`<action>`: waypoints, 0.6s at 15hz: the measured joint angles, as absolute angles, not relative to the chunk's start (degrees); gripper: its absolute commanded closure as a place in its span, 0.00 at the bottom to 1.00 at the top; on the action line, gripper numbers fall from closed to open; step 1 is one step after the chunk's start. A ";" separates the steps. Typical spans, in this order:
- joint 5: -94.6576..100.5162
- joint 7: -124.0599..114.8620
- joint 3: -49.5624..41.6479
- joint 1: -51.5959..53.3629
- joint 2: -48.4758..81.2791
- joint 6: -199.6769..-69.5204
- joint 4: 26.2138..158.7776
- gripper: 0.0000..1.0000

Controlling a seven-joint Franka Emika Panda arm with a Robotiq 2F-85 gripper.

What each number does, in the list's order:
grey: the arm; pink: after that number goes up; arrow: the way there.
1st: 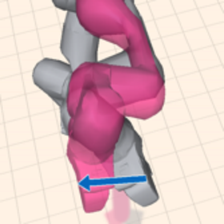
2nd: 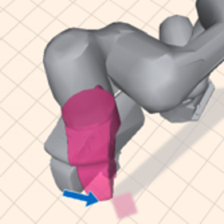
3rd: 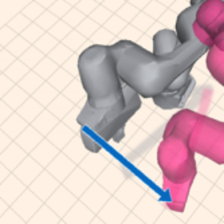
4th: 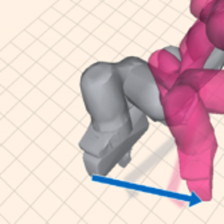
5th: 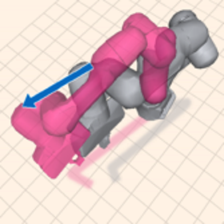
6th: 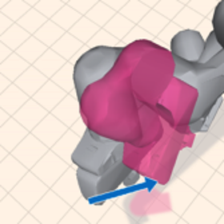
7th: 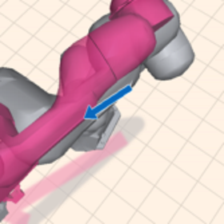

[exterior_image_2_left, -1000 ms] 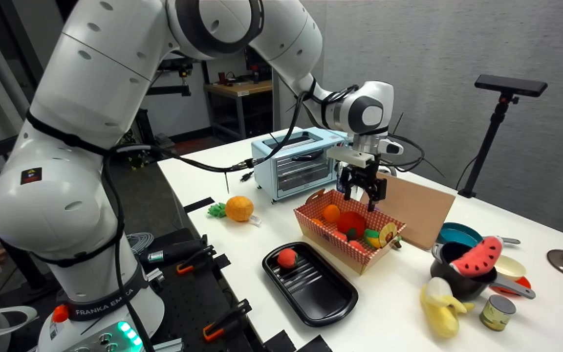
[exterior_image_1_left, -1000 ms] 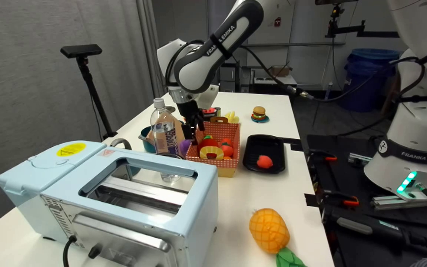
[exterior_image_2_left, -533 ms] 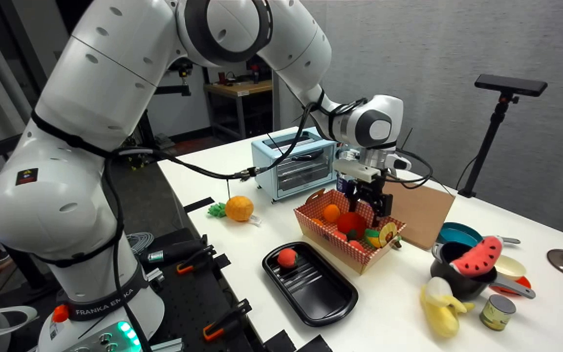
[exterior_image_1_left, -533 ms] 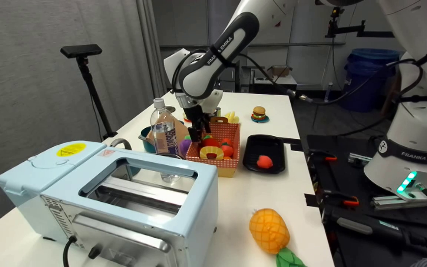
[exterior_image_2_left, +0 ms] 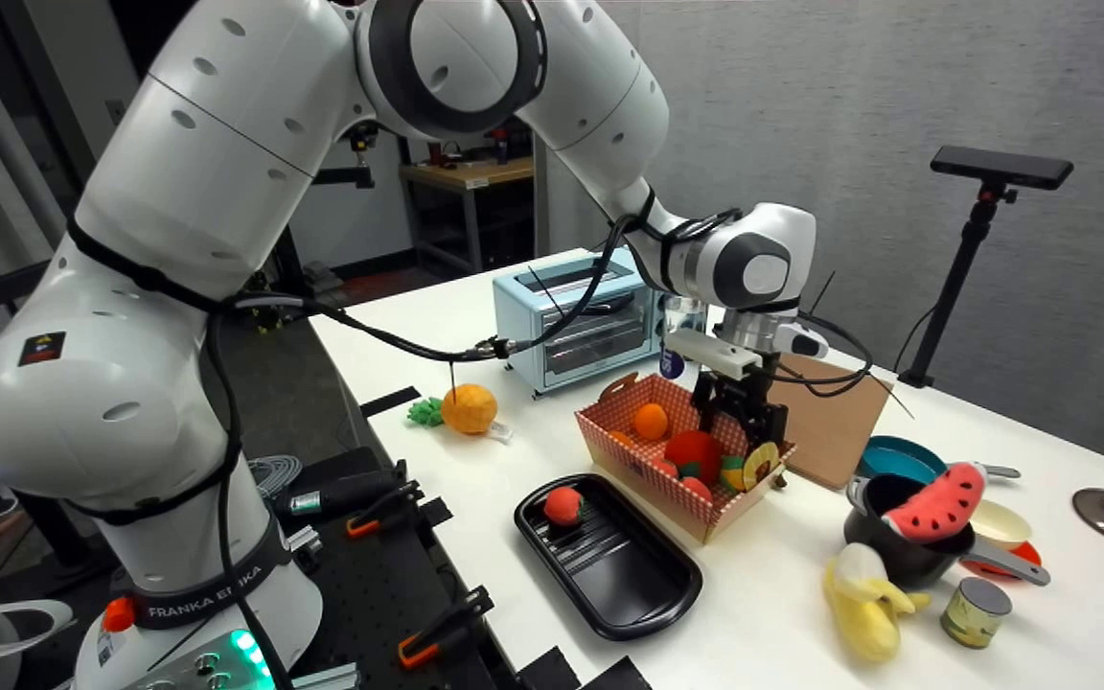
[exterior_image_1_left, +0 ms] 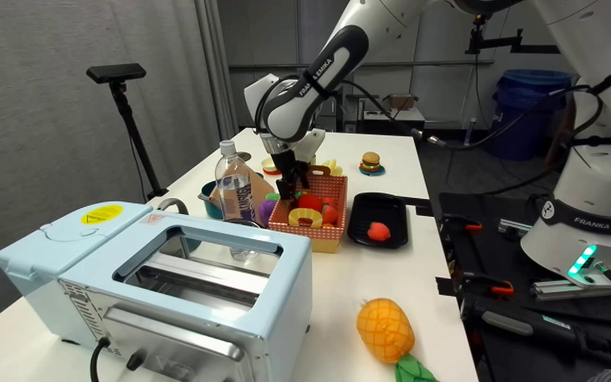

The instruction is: Pick up the corn plush toy from the basket and put it on the table.

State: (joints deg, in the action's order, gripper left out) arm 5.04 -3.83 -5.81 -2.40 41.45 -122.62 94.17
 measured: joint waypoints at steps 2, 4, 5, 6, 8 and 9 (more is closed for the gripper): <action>5.02 -4.88 -5.94 -2.51 41.45 -122.62 94.11 0.42; 4.90 -6.13 -6.06 -2.51 41.45 -122.62 93.99 0.58; 4.89 -6.82 -6.16 -2.51 41.45 -122.62 93.92 0.65; 4.88 -7.50 -6.30 -2.51 41.45 -122.62 93.86 0.73; 4.87 -8.90 -6.74 -2.51 41.45 -122.61 93.72 0.86; 4.85 -9.57 -6.88 -2.51 41.45 -122.61 93.68 0.94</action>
State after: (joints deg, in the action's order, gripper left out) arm 4.85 -9.57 -6.88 -2.51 41.45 -122.61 93.68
